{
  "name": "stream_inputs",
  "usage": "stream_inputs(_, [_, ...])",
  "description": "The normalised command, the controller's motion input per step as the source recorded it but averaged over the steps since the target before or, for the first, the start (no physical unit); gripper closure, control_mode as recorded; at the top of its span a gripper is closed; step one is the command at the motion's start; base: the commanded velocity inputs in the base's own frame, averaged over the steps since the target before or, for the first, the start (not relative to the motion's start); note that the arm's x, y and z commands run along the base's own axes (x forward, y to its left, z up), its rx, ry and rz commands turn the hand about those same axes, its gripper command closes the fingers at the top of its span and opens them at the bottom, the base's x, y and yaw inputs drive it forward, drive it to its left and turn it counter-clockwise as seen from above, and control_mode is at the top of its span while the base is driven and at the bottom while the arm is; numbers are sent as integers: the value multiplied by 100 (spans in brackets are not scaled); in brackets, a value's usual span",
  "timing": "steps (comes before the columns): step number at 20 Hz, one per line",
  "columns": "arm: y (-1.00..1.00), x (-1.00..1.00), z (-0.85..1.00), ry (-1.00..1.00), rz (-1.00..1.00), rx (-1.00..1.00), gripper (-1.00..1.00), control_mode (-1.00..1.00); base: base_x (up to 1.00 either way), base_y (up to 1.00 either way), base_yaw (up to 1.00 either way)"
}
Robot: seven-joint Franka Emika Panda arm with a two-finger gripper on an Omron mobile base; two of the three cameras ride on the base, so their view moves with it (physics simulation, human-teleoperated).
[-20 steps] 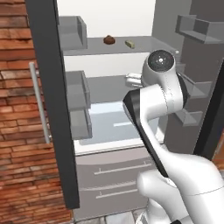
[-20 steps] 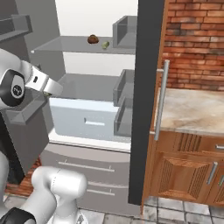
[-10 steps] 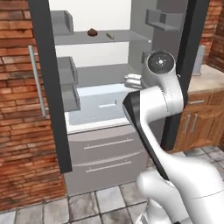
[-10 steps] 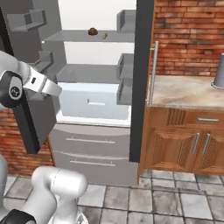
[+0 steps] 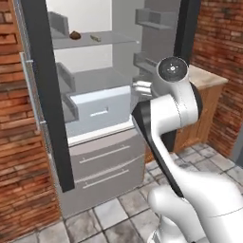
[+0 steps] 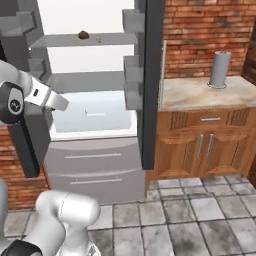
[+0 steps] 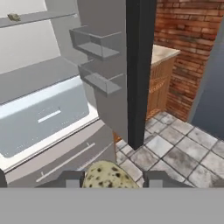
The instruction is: Pick the egg and butter from the fridge and place them by the bowl for mixing.
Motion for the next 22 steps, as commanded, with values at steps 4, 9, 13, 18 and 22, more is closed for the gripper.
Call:
stream_inputs(4, [0, 0, 0, 0, 0, 0, 100, 100, -24, 30, -74])
stream_inputs(9, [0, 0, 0, 0, 0, 0, 100, 100, -52, 16, -92])
stream_inputs(13, [0, 0, 0, 0, 0, 0, 100, 100, -66, 17, -93])
stream_inputs(18, [0, 0, 0, 0, 0, 0, 100, 100, -66, 18, -93])
stream_inputs(22, [0, 0, 0, 0, 0, 0, 100, 100, -59, 16, -95])
